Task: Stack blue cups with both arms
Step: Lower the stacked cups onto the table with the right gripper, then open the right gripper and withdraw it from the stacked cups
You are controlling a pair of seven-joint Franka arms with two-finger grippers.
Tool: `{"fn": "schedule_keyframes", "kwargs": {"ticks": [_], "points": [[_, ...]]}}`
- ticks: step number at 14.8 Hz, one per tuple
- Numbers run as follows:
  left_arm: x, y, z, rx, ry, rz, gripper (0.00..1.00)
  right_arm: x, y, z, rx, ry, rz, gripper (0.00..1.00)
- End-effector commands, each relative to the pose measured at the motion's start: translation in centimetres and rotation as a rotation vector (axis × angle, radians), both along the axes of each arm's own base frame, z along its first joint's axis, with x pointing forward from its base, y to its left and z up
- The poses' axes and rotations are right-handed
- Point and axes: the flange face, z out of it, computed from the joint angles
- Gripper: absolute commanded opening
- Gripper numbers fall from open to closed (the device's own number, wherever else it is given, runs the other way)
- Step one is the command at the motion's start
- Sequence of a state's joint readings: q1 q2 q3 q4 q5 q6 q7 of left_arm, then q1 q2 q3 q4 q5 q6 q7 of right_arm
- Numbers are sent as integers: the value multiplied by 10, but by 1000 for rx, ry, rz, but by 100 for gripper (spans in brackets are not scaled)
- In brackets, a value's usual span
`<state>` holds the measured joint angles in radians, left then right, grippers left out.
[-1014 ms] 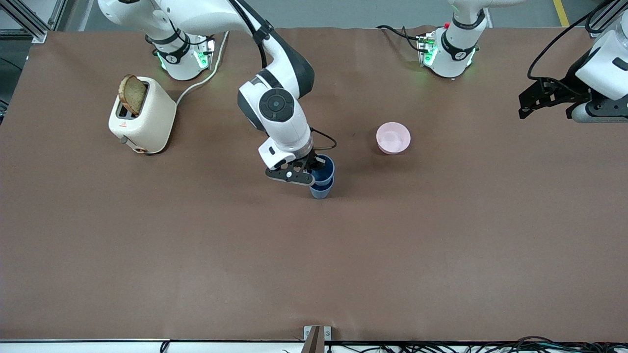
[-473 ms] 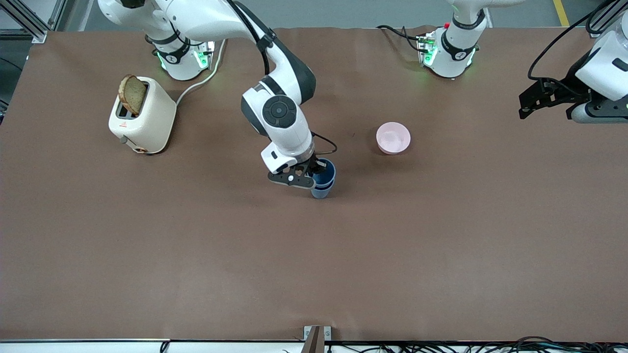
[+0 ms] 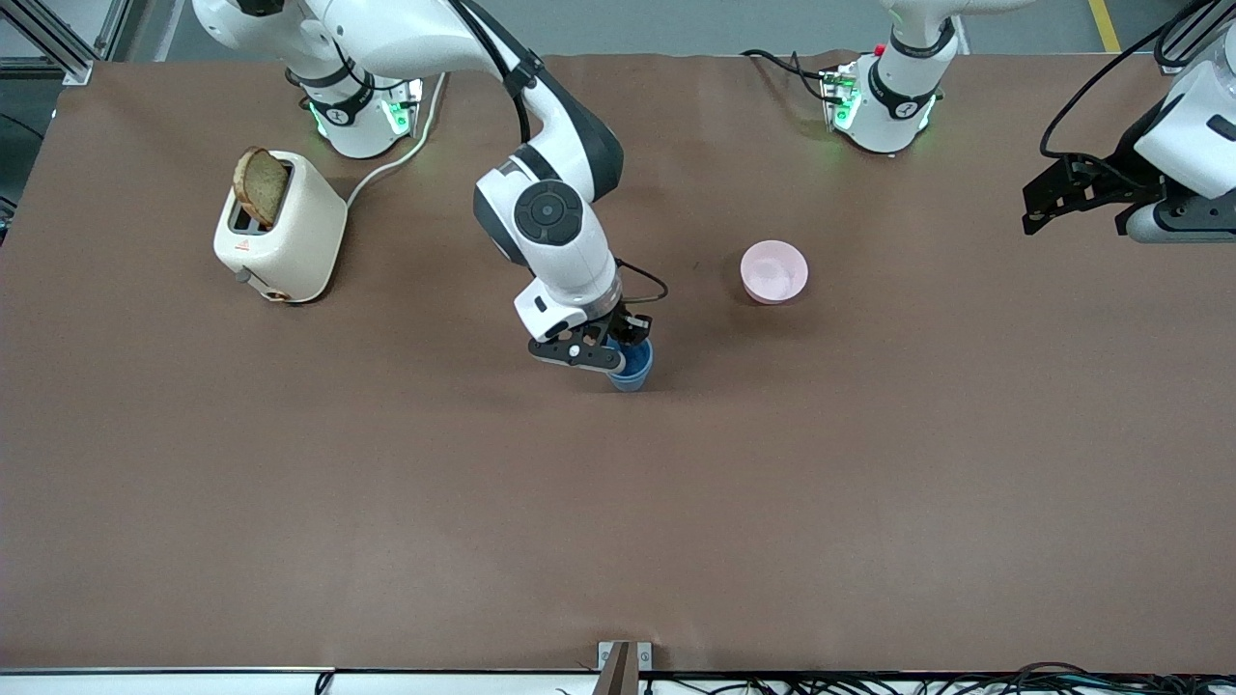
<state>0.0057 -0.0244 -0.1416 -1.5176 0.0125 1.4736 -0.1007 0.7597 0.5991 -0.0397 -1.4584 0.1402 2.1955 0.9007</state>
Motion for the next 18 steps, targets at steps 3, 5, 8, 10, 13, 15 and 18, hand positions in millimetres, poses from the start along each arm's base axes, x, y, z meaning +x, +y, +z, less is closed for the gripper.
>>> {"fn": "schedule_keyframes", "kwargs": {"ticks": [3, 5, 8, 10, 13, 15, 18], "points": [[-2, 4, 3, -7, -11, -7, 100, 36, -101, 89, -153, -28, -50, 88], [-2, 3, 3, -6, -13, -8, 100, 52, -162, 124, -189, -12, -63, 100], [-1, 3, 4, -7, -15, -8, 100, 62, -254, 166, -198, 40, -53, 100], [-1, 4, 3, -7, -14, -8, 100, 65, -323, 195, -190, 60, -44, 100], [-1, 15, 2, -9, -9, 14, 100, 62, -428, 230, -173, 66, -15, 100], [-2, 22, -2, -34, 1, 34, 100, 54, -502, 252, -168, 32, 17, 100], [-7, 23, -4, -32, -11, 38, 100, 21, -550, 287, -145, 46, 69, 100]]}}
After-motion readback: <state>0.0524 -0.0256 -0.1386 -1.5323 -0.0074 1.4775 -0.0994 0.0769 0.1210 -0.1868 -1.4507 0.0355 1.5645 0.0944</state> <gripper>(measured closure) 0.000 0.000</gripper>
